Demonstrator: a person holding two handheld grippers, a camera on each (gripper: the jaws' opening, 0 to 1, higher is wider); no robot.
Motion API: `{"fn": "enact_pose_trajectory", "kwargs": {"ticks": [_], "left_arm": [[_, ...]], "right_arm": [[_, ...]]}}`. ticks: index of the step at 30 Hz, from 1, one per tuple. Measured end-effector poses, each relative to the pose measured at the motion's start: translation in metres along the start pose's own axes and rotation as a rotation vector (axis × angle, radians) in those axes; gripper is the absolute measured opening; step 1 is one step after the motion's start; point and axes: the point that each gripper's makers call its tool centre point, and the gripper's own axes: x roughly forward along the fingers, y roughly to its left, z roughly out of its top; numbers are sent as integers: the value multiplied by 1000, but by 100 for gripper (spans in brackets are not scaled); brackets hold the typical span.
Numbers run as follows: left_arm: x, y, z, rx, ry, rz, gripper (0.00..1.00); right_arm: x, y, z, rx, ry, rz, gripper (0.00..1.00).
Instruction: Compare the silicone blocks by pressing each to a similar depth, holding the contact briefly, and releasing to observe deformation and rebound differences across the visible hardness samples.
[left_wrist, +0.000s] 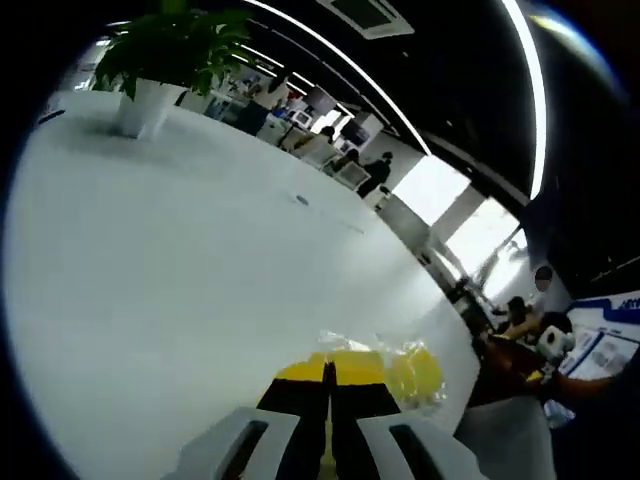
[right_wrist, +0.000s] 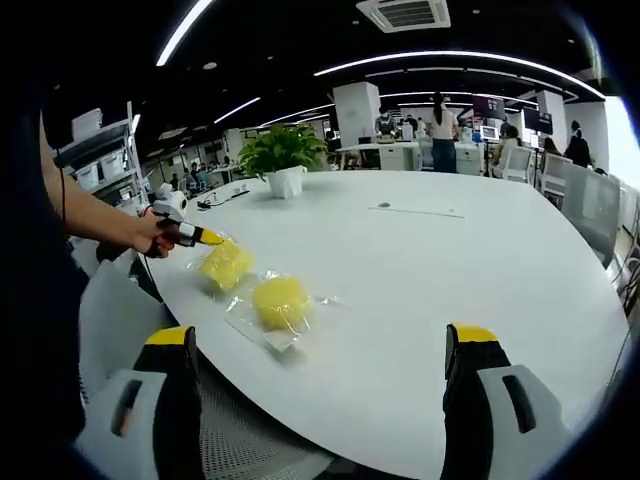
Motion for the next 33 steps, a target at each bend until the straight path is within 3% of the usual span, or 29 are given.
{"fn": "enact_pose_trajectory", "kwargs": {"ticks": [11, 13, 15, 29, 33], "left_arm": [[2, 20, -10, 142, 98, 12, 0], [3, 19, -14, 183, 129, -14, 0], [3, 21, -21, 238, 177, 4, 0], [9, 30, -14, 265, 154, 56, 0], [9, 29, -13, 206, 157, 54, 0]], "right_arm": [[7, -4, 0, 1, 12, 9, 96], [8, -4, 0, 5, 15, 9, 96], [9, -3, 0, 11, 16, 11, 96], [13, -4, 2, 13, 21, 15, 96], [13, -5, 1, 11, 23, 17, 96]]}}
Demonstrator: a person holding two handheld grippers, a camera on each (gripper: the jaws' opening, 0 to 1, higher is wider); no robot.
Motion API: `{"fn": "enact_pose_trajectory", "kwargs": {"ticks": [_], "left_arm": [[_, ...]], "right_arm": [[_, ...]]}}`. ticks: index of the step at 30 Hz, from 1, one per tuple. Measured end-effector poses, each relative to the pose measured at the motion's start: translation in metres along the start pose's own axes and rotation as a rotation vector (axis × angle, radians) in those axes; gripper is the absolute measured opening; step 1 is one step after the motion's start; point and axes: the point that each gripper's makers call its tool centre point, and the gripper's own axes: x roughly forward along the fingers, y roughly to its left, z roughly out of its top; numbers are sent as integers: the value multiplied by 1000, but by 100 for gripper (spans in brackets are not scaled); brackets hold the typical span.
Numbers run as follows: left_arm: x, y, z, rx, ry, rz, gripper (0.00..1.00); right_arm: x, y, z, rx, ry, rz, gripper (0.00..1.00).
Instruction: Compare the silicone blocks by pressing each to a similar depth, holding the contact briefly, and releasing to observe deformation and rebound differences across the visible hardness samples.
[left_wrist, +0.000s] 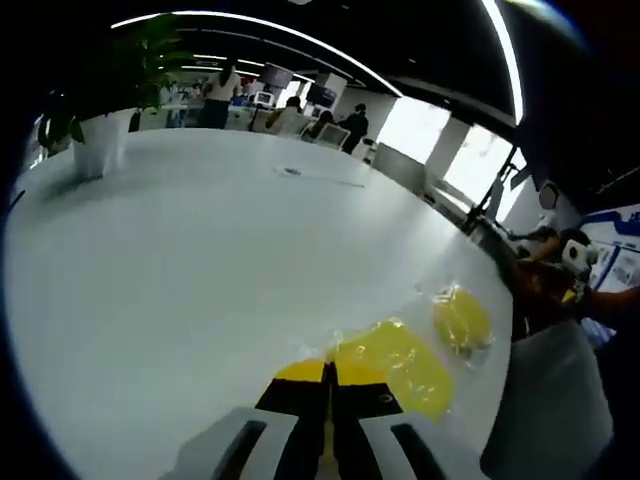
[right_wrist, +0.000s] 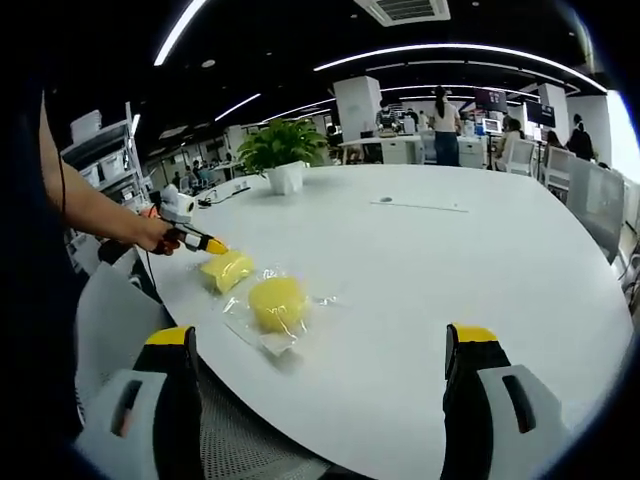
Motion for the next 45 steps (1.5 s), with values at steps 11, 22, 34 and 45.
{"fn": "enact_pose_trajectory", "kwargs": {"ticks": [11, 22, 34, 45], "left_arm": [[-12, 11, 12, -3, -59, 44, 40], [-38, 3, 24, 133, -114, 81, 91], [-73, -36, 19, 233, -159, 70, 100], [-96, -45, 8, 254, -174, 91, 100]], "right_arm": [[1, 2, 2, -3, -4, 3, 96], [2, -3, 7, -5, -14, 0, 96], [10, -10, 1, 0, 12, 12, 96], [12, -15, -2, 3, 22, 17, 96]]}}
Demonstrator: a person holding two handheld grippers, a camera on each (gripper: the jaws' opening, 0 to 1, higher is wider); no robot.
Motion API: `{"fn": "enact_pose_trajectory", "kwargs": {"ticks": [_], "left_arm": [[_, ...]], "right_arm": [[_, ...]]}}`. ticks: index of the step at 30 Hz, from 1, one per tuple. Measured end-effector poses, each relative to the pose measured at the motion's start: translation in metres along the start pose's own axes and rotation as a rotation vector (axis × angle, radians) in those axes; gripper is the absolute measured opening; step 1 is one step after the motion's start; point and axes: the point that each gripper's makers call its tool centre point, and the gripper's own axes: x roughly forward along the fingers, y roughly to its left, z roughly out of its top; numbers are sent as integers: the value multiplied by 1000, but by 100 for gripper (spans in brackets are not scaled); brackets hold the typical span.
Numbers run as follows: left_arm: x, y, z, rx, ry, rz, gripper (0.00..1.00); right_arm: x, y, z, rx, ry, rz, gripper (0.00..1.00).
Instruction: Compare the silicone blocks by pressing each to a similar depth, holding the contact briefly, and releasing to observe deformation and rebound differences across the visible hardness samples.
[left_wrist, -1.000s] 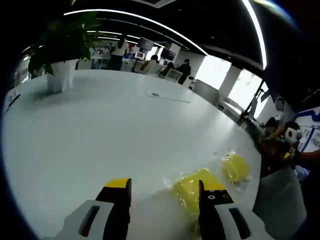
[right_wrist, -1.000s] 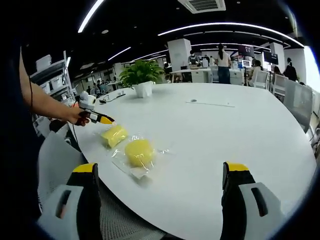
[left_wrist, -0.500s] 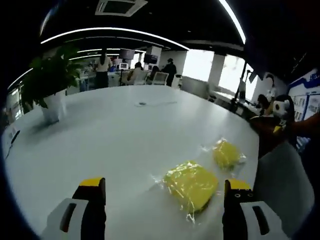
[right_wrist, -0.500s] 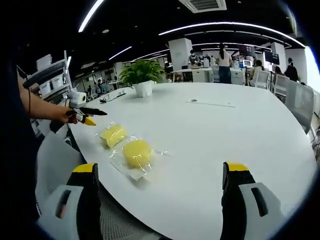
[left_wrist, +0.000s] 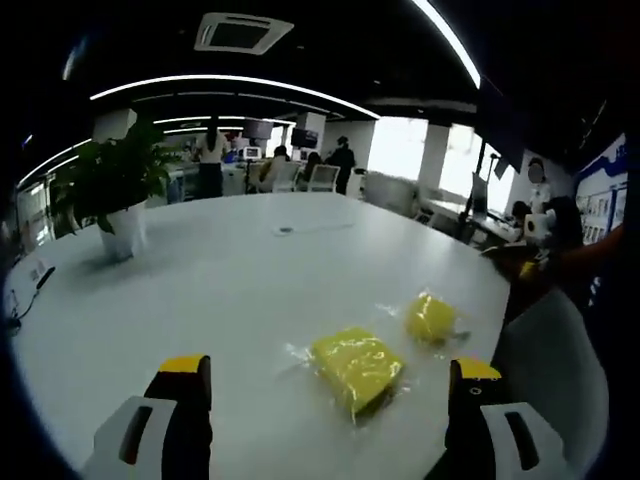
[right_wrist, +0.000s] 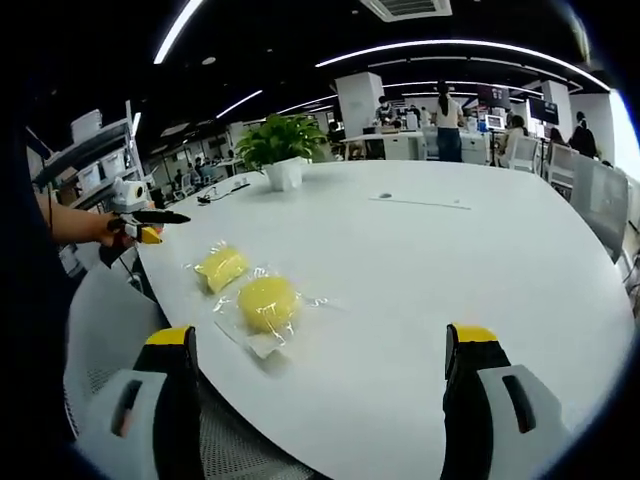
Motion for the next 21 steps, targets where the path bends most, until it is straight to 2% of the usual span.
{"fn": "enact_pose_trajectory", "kwargs": {"ticks": [7, 13, 17, 21], "left_arm": [[-6, -5, -4, -58, -31, 17, 100], [-7, -7, 2, -66, -23, 26, 100], [-5, -7, 4, -108, 0, 16, 100], [-3, -11, 6, -99, 7, 9, 100]], "right_arm": [[3, -1, -1, -15, 15, 10, 96], [5, 0, -1, -3, 11, 20, 96], [5, -4, -1, 5, 11, 15, 96], [5, -3, -1, 1, 10, 19, 96]]}}
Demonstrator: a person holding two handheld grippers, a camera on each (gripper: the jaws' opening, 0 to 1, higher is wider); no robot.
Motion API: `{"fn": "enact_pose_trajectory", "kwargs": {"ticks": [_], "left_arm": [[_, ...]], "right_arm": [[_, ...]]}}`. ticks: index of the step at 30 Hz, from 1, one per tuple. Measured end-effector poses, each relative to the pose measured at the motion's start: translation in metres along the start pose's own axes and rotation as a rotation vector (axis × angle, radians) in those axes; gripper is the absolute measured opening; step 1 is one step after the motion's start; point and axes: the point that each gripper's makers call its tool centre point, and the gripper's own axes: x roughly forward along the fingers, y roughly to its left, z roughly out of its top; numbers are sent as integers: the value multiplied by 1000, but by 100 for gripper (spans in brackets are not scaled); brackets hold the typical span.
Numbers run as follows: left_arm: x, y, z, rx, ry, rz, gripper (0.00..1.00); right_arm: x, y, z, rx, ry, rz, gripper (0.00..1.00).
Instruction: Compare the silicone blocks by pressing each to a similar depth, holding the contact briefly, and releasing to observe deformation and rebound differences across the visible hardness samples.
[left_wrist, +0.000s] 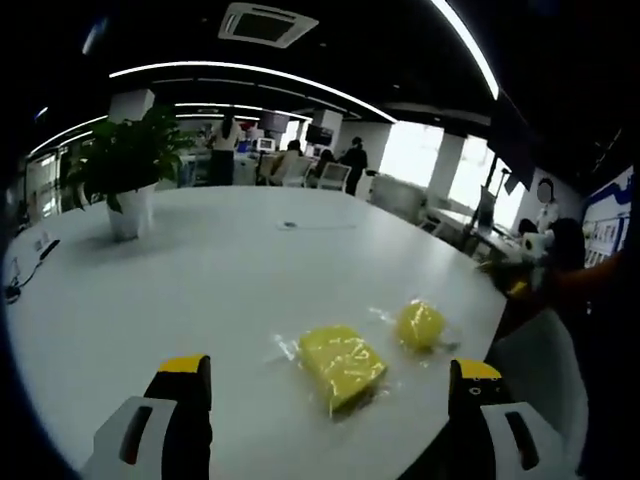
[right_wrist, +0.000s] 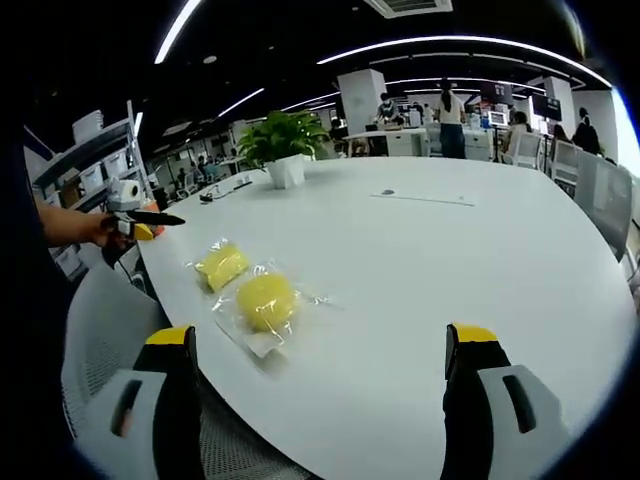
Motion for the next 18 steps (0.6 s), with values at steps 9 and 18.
{"fn": "enact_pose_trajectory", "kwargs": {"ticks": [9, 18], "left_arm": [[11, -18, 16, -234, 8, -39, 100], [38, -42, 32, -214, 44, -87, 100]], "right_arm": [[4, 5, 0, 3, -3, 15, 96], [4, 5, -2, 18, -11, 5, 96]]}}
